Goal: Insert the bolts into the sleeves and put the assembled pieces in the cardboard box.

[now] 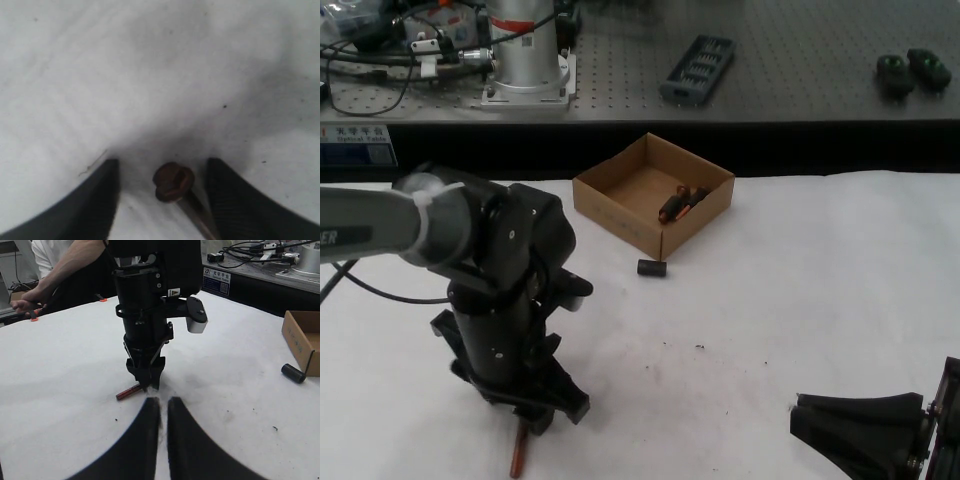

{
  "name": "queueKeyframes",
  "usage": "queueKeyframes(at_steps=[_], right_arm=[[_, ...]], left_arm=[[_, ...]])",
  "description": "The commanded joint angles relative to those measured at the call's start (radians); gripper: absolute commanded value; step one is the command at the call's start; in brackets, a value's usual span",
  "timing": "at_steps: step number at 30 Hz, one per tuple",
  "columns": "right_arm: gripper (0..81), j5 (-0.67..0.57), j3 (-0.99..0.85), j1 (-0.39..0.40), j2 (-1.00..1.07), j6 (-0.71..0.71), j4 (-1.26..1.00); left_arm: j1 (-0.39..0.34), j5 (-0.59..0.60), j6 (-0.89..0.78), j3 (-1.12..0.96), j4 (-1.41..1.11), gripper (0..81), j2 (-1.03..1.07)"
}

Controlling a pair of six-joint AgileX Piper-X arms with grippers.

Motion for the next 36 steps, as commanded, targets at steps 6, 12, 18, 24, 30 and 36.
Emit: queueKeyframes(at_steps=[6, 12, 18, 24, 30, 36], right_arm=[[5.8, 0.003, -0.001, -0.006, -0.006, 0.001, -0.012], [5.8, 0.003, -0.001, -0.006, -0.006, 0.001, -0.012], [5.8, 0.003, -0.001, -0.006, -0.006, 0.001, -0.012], [5.8, 0.003, -0.001, -0.006, -0.006, 0.001, -0.012], [5.8, 0.003, -0.001, -0.006, -0.006, 0.001, -0.009], [5.8, 0.003, -0.001, -0.006, -0.006, 0.001, -0.009]], left_arm=[[-0.004, -0.025, -0.129, -0.073, 0.103, 47.6, -0.017], [-0.004, 0.035, -0.325, -0.092, 0.161, 46.4, -0.065], [-0.025, 0.081, -0.557, -0.037, 0.089, 46.4, -0.065], [-0.064, 0.023, -0.656, 0.071, -0.08, 44.0, -0.065], [-0.064, -0.019, -0.658, 0.082, -0.086, 35.1, -0.065], [-0.064, -0.037, -0.658, 0.089, -0.09, 35.1, -0.063]])
